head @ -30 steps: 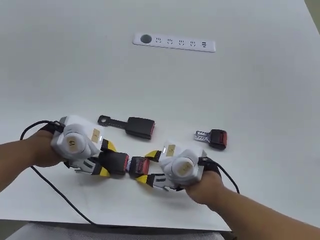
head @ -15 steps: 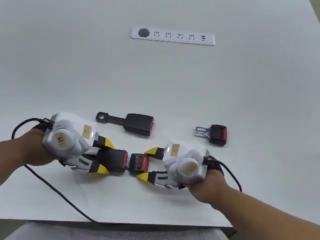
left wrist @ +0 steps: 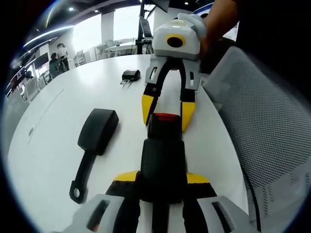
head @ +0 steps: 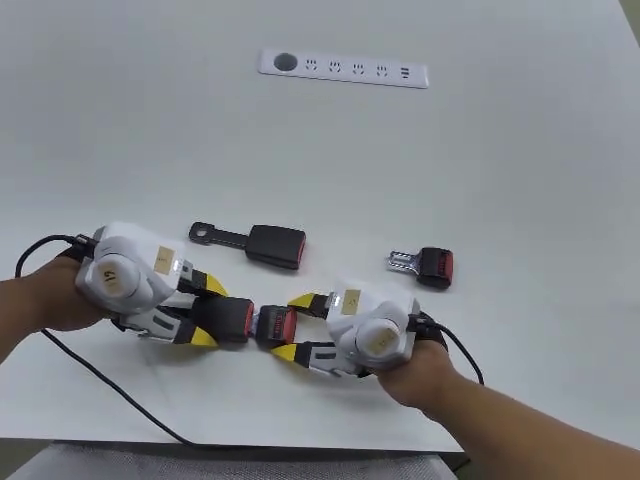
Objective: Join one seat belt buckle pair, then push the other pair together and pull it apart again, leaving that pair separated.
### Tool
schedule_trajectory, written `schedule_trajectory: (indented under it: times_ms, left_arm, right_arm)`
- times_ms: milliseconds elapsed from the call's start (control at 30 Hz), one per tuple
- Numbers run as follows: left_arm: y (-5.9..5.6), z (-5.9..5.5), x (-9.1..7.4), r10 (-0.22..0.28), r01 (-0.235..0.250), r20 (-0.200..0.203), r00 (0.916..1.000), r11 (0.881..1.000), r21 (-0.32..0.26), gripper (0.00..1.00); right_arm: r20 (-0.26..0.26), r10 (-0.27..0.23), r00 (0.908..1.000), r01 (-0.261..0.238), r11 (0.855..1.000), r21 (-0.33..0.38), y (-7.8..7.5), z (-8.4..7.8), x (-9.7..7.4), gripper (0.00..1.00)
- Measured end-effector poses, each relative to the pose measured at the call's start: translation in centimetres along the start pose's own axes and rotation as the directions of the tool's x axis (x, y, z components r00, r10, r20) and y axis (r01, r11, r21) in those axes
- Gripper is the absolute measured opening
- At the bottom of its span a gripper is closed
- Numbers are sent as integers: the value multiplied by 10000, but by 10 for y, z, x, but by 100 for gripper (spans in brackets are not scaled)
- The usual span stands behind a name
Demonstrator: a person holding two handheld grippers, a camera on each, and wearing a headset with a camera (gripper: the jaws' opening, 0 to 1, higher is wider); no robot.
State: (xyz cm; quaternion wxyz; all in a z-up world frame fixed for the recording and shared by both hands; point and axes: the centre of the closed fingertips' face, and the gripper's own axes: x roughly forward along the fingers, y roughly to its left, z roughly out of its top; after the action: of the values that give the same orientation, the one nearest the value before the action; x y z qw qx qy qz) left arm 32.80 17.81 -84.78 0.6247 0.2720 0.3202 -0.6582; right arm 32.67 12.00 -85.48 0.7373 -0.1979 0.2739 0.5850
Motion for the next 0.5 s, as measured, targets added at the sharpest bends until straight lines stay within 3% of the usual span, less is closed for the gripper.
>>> schedule_trajectory:
  times_ms: [200,500]
  left_arm:
    - [1,0,-1,82,-76,252,9996,9997,-220,33]
    - [1,0,0,4,0,282,9996,9999,-133,33]
  right_arm:
    - [78,-25,10000,24,10000,25,0,0,0,32]
    - [179,-36,9998,34,9999,118,-1,-1,0,32]
